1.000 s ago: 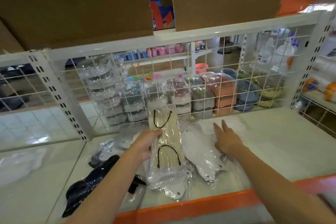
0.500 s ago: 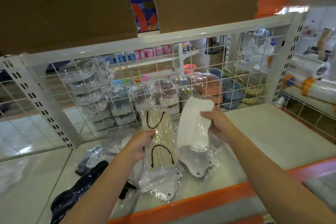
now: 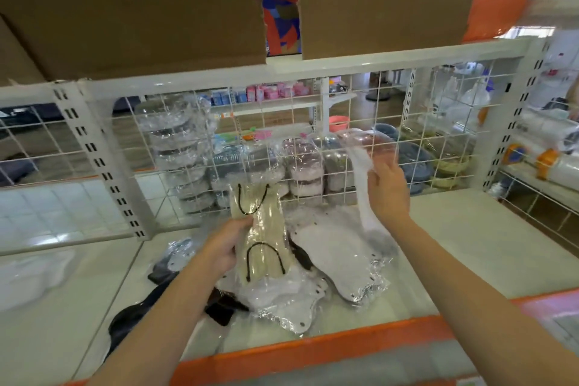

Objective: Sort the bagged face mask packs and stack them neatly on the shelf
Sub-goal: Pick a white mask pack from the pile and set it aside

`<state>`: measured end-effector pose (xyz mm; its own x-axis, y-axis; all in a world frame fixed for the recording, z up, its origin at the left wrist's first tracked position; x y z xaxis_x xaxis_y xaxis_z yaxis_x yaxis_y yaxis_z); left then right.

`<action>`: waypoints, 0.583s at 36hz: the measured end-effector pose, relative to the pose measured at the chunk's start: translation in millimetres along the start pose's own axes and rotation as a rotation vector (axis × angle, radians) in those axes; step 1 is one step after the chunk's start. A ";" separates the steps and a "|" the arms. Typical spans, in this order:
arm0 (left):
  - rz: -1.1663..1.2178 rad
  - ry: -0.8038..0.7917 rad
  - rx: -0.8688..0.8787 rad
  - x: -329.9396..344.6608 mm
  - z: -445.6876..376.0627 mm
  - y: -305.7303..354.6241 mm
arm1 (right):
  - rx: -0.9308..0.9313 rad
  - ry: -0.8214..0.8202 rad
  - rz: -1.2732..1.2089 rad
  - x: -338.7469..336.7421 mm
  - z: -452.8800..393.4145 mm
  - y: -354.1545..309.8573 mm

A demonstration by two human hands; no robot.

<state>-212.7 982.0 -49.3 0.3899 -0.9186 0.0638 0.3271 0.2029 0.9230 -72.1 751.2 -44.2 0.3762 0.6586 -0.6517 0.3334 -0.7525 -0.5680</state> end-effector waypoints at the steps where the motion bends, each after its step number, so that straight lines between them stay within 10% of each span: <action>1: -0.001 0.012 0.011 -5.0 2.0 -0.9 | -0.049 -0.018 0.058 4.0 -1.1 5.9; 7: 0.033 0.080 0.006 -35.5 5.6 -6.3 | -0.054 -0.993 0.332 36.9 31.8 9.9; 21: 0.090 0.239 -0.032 -101.2 25.7 -27.6 | -0.444 -0.946 0.276 101.6 112.2 -96.1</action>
<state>-283.3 1060.6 -71.5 0.6096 -0.7911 0.0503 0.3072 0.2942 0.9050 -162.8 890.0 -112.2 -0.2707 0.0531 -0.9612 0.6945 -0.6807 -0.2331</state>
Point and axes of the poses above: each hand's wrist, its own z-axis away from the middle knuckle, its own x-axis out of the palm, y = z × x, the point moved 1 cm from there along -z, towards the middle knuckle
